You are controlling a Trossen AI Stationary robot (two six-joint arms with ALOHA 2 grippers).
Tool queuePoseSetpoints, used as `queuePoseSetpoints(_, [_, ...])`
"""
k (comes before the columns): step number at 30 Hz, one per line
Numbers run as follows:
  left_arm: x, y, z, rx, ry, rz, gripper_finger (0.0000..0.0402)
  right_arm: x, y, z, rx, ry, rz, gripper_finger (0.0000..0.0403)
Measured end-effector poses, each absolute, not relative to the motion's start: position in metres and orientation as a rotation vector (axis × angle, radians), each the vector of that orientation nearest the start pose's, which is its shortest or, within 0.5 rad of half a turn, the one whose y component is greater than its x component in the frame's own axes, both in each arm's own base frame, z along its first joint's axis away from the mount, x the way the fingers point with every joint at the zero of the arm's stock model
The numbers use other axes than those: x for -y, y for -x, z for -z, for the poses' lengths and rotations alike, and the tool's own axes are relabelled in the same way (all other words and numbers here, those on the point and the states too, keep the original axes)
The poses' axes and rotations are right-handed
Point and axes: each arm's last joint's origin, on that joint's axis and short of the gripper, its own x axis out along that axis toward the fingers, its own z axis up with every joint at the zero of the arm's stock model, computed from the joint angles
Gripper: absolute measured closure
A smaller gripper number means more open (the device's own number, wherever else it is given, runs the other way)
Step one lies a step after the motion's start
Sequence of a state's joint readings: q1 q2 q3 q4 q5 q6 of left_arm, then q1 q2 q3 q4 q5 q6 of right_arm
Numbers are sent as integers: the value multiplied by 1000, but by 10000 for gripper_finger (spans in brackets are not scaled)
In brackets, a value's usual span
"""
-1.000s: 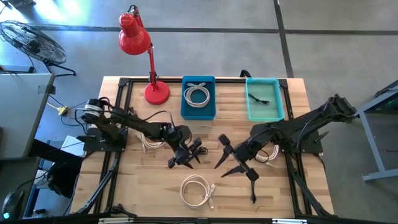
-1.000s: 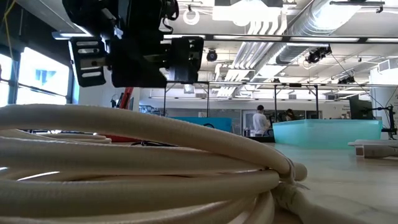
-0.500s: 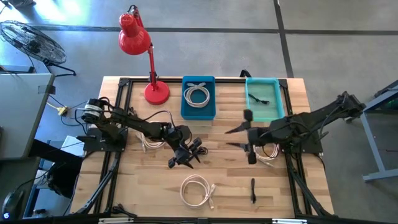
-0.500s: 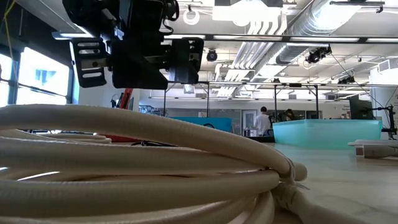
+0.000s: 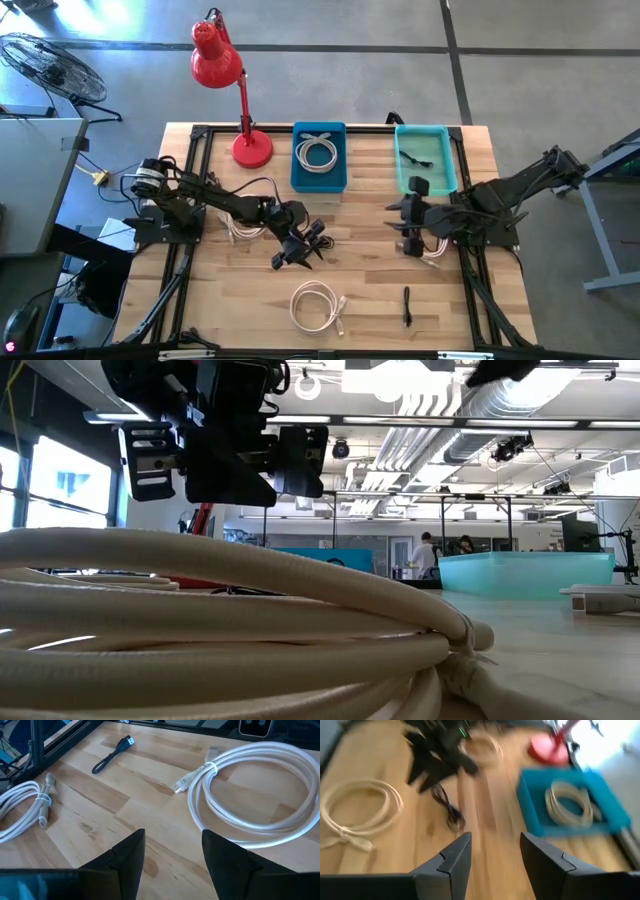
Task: Pick & Place USB Port
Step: Put the brown HDMI cable in the green bin
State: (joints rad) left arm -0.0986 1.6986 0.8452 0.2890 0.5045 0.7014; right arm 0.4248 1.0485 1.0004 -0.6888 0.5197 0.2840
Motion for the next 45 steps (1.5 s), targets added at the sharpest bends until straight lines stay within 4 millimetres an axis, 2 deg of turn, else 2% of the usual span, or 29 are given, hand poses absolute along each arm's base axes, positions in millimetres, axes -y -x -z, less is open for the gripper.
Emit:
queuePoseSetpoints(10, [47, -335, -170, -346, -521, 750, 209, -67, -176, -302, -854, -221, 274, 242])
queuePoseSetpoints(17, [46, -336, -170, -359, -533, 717, 209, -66, -164, -294, -1014, -480, 364, 242])
queuePoseSetpoints(25, [46, -336, -169, -365, -538, 704, 209, -71, -170, -279, -1122, -656, 543, 242])
queuePoseSetpoints(30, [46, -335, -169, -376, -534, 707, 209, -78, -180, -258, -1292, -665, 653, 242])
queuePoseSetpoints(35, [46, -335, -168, -387, -532, 709, 209, -85, -194, -239, -1383, -635, 716, 242])
queuePoseSetpoints(41, [46, -335, -168, -387, -532, 709, 209, -95, -210, -215, -1493, -636, 726, 242])
queuePoseSetpoints(45, [46, -335, -168, -384, -529, 717, 209, -98, -215, -202, -1559, -556, 715, 242])
